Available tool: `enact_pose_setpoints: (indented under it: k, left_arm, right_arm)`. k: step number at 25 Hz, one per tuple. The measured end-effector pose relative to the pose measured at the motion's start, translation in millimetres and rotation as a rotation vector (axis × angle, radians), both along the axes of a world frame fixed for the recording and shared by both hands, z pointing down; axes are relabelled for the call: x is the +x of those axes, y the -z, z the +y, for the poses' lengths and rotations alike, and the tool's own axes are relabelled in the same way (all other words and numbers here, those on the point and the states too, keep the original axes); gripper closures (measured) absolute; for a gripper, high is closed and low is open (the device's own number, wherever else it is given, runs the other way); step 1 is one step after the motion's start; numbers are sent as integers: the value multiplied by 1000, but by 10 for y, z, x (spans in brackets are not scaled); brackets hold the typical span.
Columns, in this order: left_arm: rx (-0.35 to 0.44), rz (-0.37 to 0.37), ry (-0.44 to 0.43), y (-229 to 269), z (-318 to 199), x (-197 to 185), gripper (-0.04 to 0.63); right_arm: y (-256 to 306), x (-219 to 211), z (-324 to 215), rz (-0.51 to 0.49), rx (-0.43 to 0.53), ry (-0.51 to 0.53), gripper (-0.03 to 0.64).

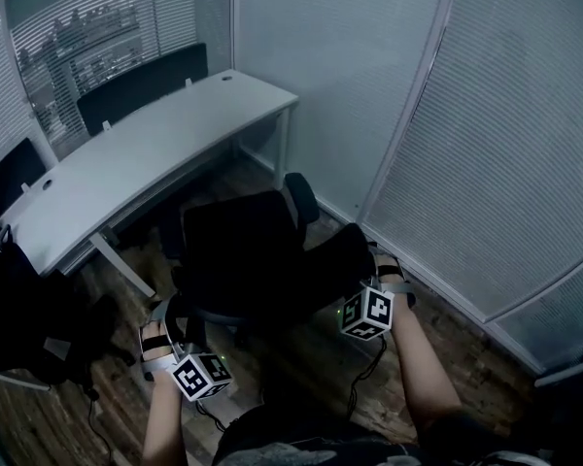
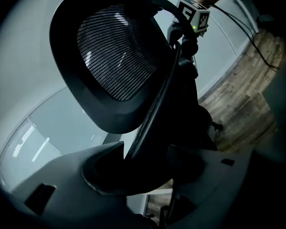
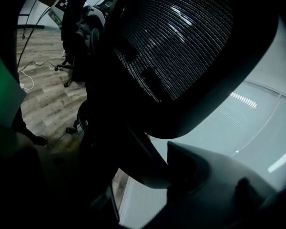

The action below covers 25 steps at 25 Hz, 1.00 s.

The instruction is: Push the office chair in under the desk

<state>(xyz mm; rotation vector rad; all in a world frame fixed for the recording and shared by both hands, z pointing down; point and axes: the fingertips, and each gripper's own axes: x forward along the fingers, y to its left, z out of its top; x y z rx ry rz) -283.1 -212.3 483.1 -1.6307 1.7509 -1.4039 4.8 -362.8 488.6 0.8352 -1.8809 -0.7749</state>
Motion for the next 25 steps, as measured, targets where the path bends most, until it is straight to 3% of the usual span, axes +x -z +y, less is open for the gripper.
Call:
enact_pose_setpoints:
  k: [13, 25]
  left_arm:
    - [31, -12, 0, 12, -907, -297, 339]
    - [17, 1, 96, -11, -1754, -451, 339]
  right_arm:
    - [2, -429, -1110, 4, 6, 30, 315]
    - [-26, -804, -2280, -18, 37, 147, 314]
